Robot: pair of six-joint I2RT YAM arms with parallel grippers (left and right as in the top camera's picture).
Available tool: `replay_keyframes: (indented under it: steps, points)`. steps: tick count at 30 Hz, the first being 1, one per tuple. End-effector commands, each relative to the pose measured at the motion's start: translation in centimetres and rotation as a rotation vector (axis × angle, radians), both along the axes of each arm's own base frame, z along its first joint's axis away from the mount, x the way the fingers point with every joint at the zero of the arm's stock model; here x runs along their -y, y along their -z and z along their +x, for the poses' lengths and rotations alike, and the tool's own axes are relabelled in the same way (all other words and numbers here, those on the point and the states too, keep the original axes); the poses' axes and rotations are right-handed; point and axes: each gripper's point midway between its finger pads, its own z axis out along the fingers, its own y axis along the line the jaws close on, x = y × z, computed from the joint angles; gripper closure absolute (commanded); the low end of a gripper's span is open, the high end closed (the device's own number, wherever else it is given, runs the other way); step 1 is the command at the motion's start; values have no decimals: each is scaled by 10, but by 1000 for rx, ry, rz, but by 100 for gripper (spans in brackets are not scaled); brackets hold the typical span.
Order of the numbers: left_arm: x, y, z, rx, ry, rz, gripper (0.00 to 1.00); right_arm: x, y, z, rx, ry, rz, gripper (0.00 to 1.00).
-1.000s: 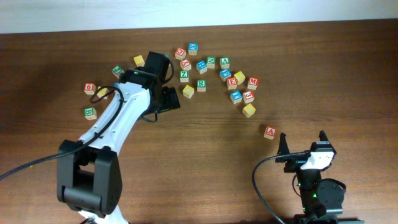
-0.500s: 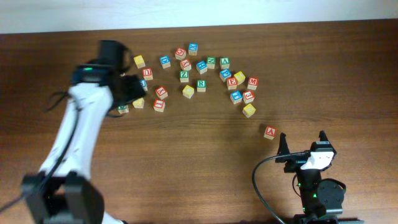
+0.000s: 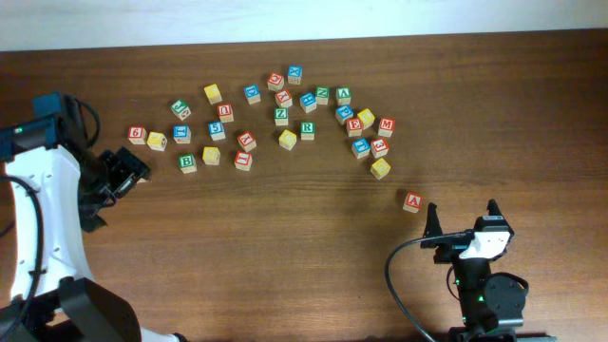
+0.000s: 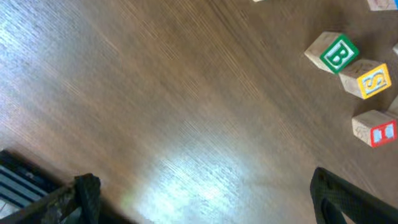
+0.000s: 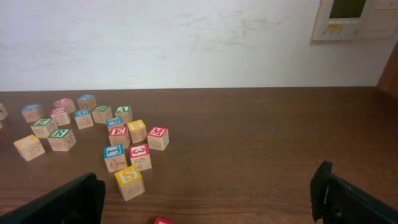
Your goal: Spell out RSS
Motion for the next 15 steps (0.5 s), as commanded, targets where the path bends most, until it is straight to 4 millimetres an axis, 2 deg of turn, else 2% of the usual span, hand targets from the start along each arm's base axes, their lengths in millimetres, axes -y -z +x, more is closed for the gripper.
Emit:
replay_keyframes:
  steps: [1,4,7,9,11,15]
  points:
    - [13,2,0,-6,58,-44,4,3,3,0,-6,15,3,2]
    - [25,2,4,-4,103,-44,5,3,3,0,-6,15,3,2]
    - [54,2,6,-20,237,-45,6,3,3,0,-6,15,3,2]
    - [65,2,14,8,276,-36,6,3,3,0,-6,15,4,2]
    - [67,1,21,33,285,-30,11,3,3,0,-6,15,4,2]
    - [69,2,18,19,289,-38,16,3,3,0,-6,15,3,2]
